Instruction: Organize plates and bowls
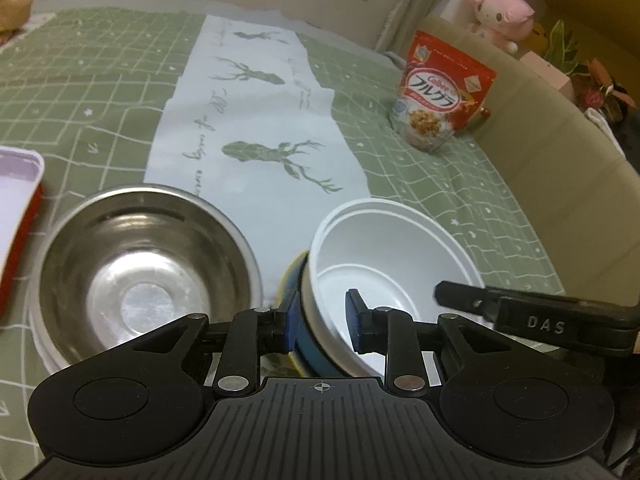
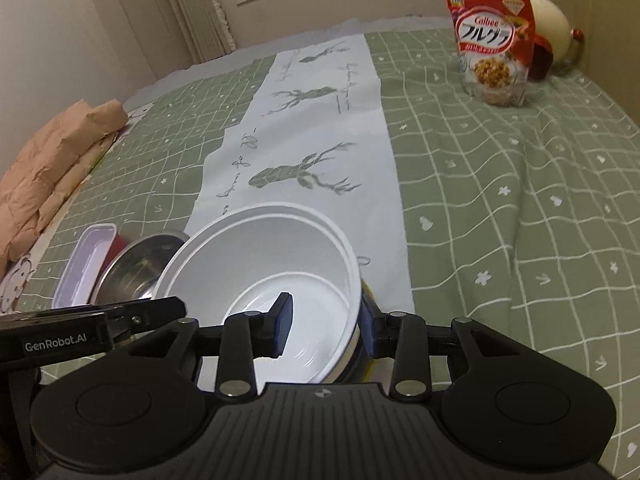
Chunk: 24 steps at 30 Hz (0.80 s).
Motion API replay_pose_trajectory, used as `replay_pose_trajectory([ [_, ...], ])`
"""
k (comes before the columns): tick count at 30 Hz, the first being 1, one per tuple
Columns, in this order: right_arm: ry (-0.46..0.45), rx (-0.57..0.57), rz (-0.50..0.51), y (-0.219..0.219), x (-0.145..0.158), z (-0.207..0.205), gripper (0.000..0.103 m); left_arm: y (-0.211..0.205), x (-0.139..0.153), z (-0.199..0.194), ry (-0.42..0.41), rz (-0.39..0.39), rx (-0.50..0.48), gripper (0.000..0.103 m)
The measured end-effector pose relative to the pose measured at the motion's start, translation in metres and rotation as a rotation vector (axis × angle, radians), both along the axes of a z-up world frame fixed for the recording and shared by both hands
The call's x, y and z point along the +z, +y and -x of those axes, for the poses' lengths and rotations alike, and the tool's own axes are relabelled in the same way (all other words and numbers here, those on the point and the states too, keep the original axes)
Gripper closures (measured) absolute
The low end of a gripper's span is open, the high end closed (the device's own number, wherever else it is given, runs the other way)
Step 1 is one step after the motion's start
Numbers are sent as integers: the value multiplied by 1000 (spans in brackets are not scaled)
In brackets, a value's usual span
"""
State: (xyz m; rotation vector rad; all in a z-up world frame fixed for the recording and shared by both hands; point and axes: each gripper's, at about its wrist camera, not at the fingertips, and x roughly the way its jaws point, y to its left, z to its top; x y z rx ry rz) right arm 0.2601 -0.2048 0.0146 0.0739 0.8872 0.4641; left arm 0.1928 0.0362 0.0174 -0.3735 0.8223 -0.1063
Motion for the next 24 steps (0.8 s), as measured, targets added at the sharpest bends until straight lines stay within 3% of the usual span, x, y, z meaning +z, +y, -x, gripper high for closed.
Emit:
replay_pose_trajectory([
  [7, -90, -20, 33, 5, 16, 11, 67, 4, 6, 5, -35, -4, -15, 75],
  [13, -185, 16, 40, 40, 48, 13, 60, 56, 19, 36, -120, 122, 72, 75],
  [16, -150, 89, 25, 73, 52, 2, 57, 102, 15, 58, -128, 157, 209, 75],
  [19, -56, 148, 12, 114, 43, -17, 57, 138, -3, 76, -80, 150, 348, 75],
  [22, 29, 191, 51, 160, 27, -33, 57, 160, -28, 84, -5, 222, 392, 75],
  [24, 36, 206, 118, 190, 16, -41, 57, 164, -40, 87, 26, 241, 398, 75],
])
